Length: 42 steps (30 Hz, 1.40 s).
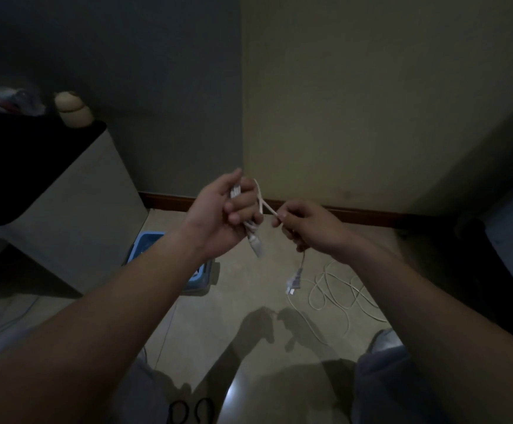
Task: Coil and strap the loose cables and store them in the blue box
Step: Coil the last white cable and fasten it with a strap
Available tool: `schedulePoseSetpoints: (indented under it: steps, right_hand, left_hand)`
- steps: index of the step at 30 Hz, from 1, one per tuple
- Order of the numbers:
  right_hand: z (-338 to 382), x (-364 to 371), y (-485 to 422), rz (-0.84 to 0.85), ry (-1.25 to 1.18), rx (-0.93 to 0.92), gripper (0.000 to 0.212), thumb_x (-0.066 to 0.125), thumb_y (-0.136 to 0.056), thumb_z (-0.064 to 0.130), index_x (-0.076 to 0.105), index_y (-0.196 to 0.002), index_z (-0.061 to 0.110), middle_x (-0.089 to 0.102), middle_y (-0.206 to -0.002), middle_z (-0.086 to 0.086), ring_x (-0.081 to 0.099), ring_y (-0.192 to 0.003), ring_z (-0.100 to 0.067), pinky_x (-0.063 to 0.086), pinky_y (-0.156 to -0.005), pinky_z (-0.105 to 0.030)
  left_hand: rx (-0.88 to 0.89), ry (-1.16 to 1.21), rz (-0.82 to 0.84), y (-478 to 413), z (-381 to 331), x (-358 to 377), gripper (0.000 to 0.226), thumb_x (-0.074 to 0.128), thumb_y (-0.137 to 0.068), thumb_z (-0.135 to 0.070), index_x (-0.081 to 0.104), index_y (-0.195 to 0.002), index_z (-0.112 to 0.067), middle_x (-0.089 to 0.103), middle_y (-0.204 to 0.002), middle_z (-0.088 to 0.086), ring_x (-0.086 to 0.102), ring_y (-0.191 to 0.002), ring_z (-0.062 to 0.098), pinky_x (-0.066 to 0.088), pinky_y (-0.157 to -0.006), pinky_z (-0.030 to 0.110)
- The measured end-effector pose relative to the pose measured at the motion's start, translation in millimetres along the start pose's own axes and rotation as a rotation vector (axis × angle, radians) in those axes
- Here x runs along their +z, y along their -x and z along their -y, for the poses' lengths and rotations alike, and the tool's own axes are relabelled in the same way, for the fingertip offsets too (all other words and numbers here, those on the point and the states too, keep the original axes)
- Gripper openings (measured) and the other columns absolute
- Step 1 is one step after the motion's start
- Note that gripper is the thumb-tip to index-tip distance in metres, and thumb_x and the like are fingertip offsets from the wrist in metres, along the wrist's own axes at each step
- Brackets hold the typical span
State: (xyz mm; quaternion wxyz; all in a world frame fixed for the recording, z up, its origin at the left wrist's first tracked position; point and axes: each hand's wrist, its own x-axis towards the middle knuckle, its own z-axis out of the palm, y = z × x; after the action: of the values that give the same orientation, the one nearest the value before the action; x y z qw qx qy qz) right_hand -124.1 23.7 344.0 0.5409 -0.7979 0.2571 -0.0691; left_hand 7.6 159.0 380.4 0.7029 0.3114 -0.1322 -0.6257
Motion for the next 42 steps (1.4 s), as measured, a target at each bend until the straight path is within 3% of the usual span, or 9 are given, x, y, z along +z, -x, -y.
schedulePoseSetpoints:
  steps: [8,11,14,17,20,24,31,37,42]
  right_hand:
    - [14.0,13.1,12.7,0.234,0.052,0.055,0.025,0.047,-0.105,0.022,0.071,-0.105,0.014,0.045,-0.064,0.002,0.043,-0.051,-0.012,0.048,-0.054,-0.031]
    - [23.9,19.8,15.7,0.204,0.011,-0.005,0.02,0.054,-0.102,0.018,0.074,-0.104,0.015,0.053,-0.061,0.004,0.046,-0.053,-0.016,0.044,-0.046,-0.027]
    - [29.1,22.5,16.4,0.131,-0.069,-0.043,0.017,0.058,-0.097,0.014,0.074,-0.089,0.014,0.065,-0.065,0.001,0.049,-0.051,-0.017,0.044,-0.046,-0.028]
    - [29.1,21.6,16.6,0.001,-0.124,-0.076,0.013,0.062,-0.092,0.007,0.074,-0.089,0.008,0.074,-0.073,-0.007,0.059,-0.052,-0.016,0.052,-0.051,-0.03]
    - [26.7,20.4,16.7,-0.09,-0.23,-0.113,0.003,0.068,-0.09,0.0,0.069,-0.092,0.002,0.072,-0.067,-0.01,0.066,-0.053,-0.016,0.054,-0.051,-0.025]
    - [26.8,20.9,16.2,-0.147,-0.275,-0.095,0.022,0.075,-0.087,0.008,0.056,-0.098,0.005,0.07,-0.065,-0.015,0.066,-0.051,-0.023,0.054,-0.048,-0.03]
    - [24.2,27.0,10.6,-0.263,-0.115,-0.067,0.025,0.071,-0.081,-0.001,0.052,-0.094,0.009,0.06,-0.059,-0.005,0.05,-0.038,-0.012,0.037,-0.037,-0.023]
    - [21.7,63.0,10.9,-0.139,-0.411,-0.01,0.036,0.055,-0.095,-0.003,0.051,-0.127,0.013,0.068,-0.087,-0.011,0.065,-0.062,-0.015,0.055,-0.056,-0.03]
    - [-9.0,105.3,5.8,-0.078,-0.198,0.261,0.031,0.059,-0.091,0.004,0.054,-0.119,0.015,0.071,-0.091,-0.009,0.063,-0.067,-0.018,0.053,-0.057,-0.034]
  left_hand:
    - [0.305,0.001,-0.356,-3.3,-12.2,-5.2,0.032,0.034,-0.108,-0.029,0.045,-0.081,-0.015,0.053,-0.072,0.005,0.055,-0.065,0.018,0.045,-0.08,0.032]
    - [0.339,-0.448,-0.477,-8.5,-8.1,-7.6,0.04,0.032,-0.109,-0.027,0.051,-0.079,-0.01,0.061,-0.068,0.007,0.062,-0.064,0.02,0.048,-0.079,0.031]
    - [0.36,-1.039,-0.463,-10.5,5.8,-15.1,0.057,0.027,-0.11,-0.024,0.063,-0.072,-0.003,0.066,-0.068,0.006,0.06,-0.06,0.001,0.043,-0.06,0.01]
    - [0.35,-1.216,-0.41,-13.4,19.3,-25.1,0.051,0.032,-0.109,-0.025,0.058,-0.068,-0.013,0.059,-0.059,-0.006,0.052,-0.051,-0.004,0.039,-0.053,0.011]
    - [0.227,-1.08,-0.325,-19.6,29.6,-26.3,0.056,0.032,-0.109,-0.03,0.055,-0.06,-0.016,0.056,-0.05,-0.003,0.051,-0.048,0.009,0.041,-0.055,0.025]
    - [0.053,-0.811,-0.218,-22.0,34.2,-19.9,0.071,0.027,-0.108,-0.043,0.057,-0.049,-0.018,0.044,-0.043,0.002,0.039,-0.035,0.011,0.033,-0.039,0.019]
    - [-0.074,-0.866,-0.113,-9.3,37.9,-23.3,0.049,0.037,-0.098,-0.056,0.052,-0.076,-0.015,0.028,-0.048,-0.005,0.02,-0.039,0.009,0.025,-0.048,0.027]
    - [-0.046,-0.924,-0.291,17.2,26.0,-50.5,0.038,0.059,-0.08,-0.062,0.065,-0.075,-0.025,0.037,-0.058,-0.003,0.028,-0.045,0.01,0.028,-0.046,0.024]
    - [-0.159,-1.29,-0.556,39.1,34.5,-101.9,0.031,0.063,-0.087,-0.035,0.057,-0.061,-0.017,0.048,-0.054,0.0,0.046,-0.05,0.017,0.038,-0.05,0.025]
